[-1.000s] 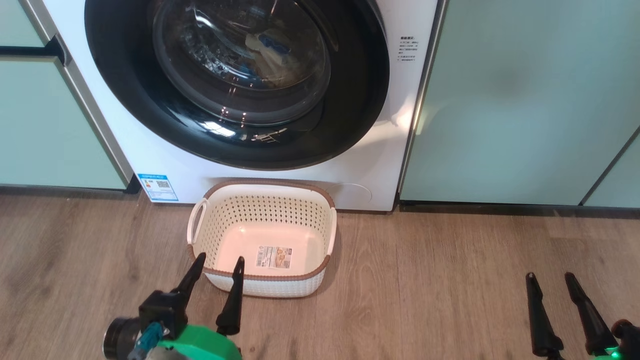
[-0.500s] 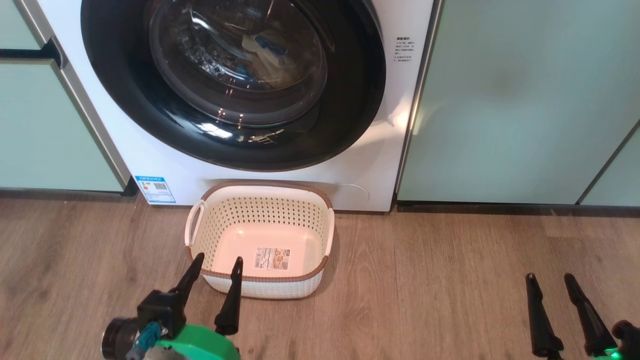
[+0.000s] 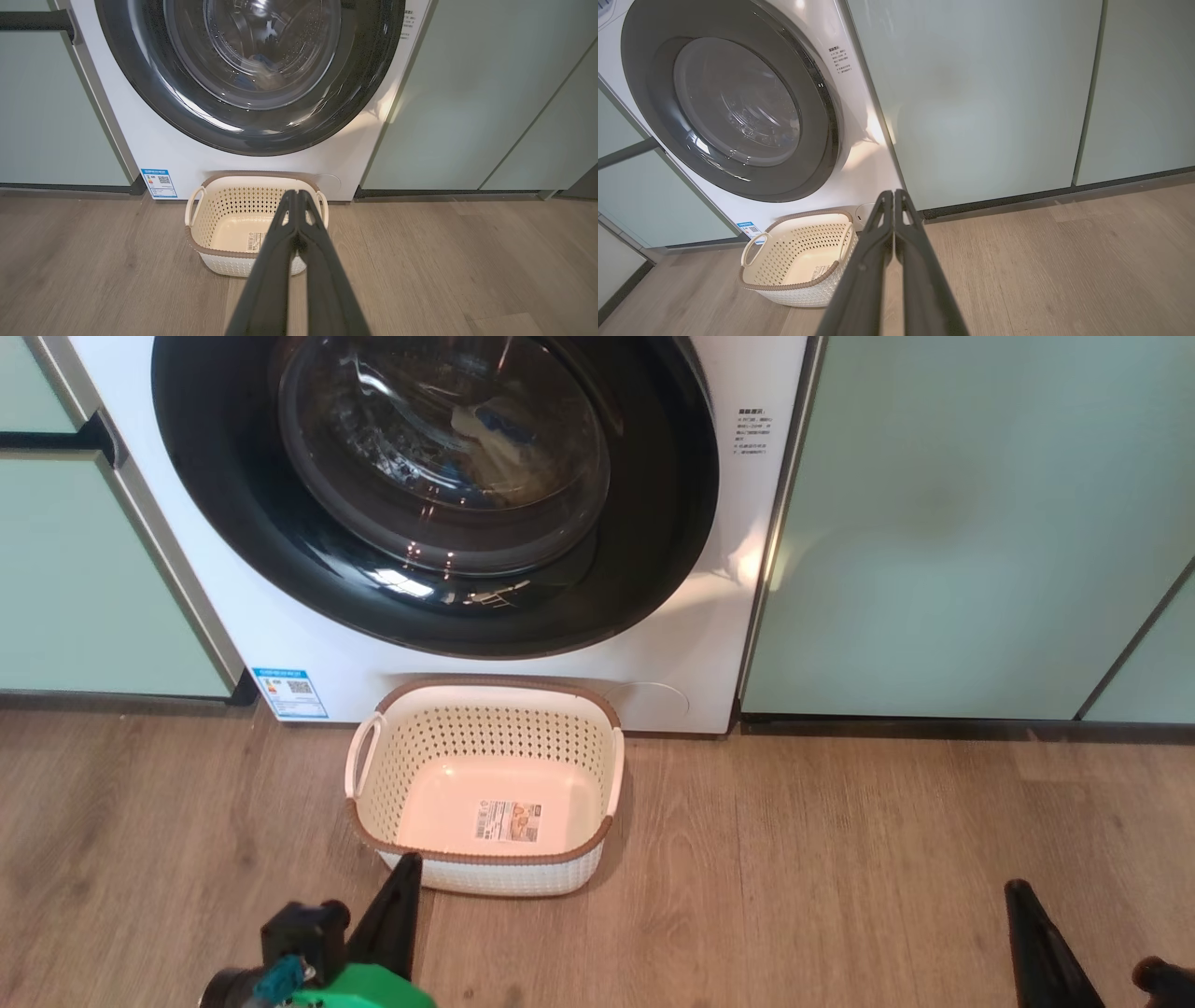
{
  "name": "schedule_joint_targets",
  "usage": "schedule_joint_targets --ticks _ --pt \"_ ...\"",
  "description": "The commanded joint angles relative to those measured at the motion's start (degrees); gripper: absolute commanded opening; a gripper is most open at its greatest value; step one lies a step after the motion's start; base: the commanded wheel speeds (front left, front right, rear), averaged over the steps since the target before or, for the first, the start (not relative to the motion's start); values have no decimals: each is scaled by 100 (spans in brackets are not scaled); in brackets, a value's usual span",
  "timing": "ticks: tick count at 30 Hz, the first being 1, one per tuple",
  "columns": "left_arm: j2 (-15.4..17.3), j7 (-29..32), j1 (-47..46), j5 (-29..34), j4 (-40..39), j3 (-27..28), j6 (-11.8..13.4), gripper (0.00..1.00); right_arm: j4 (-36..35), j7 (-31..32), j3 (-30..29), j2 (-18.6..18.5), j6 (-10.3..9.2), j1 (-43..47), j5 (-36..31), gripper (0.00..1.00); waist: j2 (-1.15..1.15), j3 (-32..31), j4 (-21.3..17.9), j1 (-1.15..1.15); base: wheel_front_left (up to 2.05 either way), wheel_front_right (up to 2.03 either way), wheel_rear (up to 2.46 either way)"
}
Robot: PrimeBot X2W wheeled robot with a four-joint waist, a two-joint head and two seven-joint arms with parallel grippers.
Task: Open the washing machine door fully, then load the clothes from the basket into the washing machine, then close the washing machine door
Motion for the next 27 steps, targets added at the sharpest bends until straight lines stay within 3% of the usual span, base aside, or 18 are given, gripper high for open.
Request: schedule_joint_targets --ticks 1,27 --pt "32 13 -191 -173 -173 83 -45 0 -156 36 0 -29 0 -137 187 0 0 2 11 0 0 0 0" --pt "-16 246 -505 -1899 228 334 -399 0 121 302 -24 -133 -2 -521 1901 0 0 29 157 0 0 0 0"
